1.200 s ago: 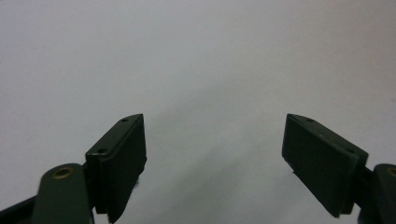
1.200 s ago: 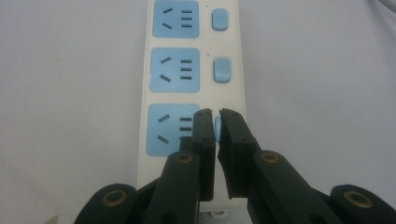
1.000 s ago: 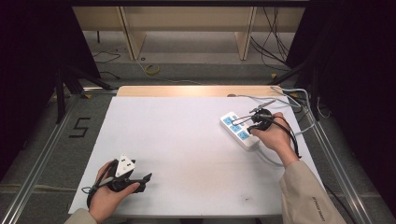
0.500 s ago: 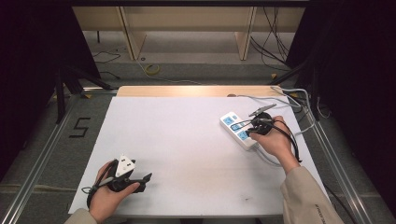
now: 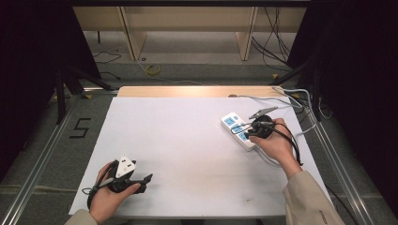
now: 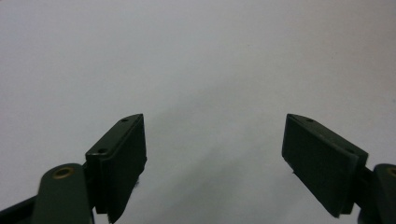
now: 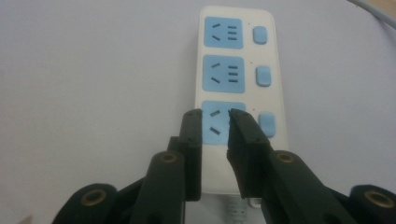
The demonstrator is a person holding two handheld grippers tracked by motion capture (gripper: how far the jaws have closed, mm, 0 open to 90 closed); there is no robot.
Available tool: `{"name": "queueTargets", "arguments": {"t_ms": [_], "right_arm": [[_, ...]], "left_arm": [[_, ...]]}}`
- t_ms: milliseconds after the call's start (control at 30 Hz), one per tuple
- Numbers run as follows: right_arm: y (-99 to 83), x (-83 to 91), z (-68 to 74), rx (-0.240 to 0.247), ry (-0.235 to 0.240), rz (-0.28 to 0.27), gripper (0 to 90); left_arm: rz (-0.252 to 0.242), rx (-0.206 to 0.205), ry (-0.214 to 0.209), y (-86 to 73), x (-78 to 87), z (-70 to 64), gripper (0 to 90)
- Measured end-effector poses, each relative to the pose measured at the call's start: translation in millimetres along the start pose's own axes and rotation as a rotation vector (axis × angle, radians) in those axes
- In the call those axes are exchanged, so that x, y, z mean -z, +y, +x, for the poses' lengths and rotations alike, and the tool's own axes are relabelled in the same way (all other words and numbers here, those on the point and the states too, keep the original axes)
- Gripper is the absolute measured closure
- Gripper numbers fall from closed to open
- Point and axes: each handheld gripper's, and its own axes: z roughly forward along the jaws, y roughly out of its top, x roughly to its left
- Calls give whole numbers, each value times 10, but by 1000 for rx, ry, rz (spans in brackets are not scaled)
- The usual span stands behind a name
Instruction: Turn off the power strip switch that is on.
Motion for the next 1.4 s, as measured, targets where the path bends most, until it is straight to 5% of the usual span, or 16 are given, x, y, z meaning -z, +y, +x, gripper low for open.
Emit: {"name": "queueTargets", "arguments": {"t_ms": [700, 1400], "right_arm": [[-179, 127, 138, -6, 12, -73, 684], [-504, 234, 294, -33, 79, -172, 582]], "left_arm": [[1, -1, 0, 1, 2, -1, 216], [1, 1, -1, 1, 2, -10, 216]]}}
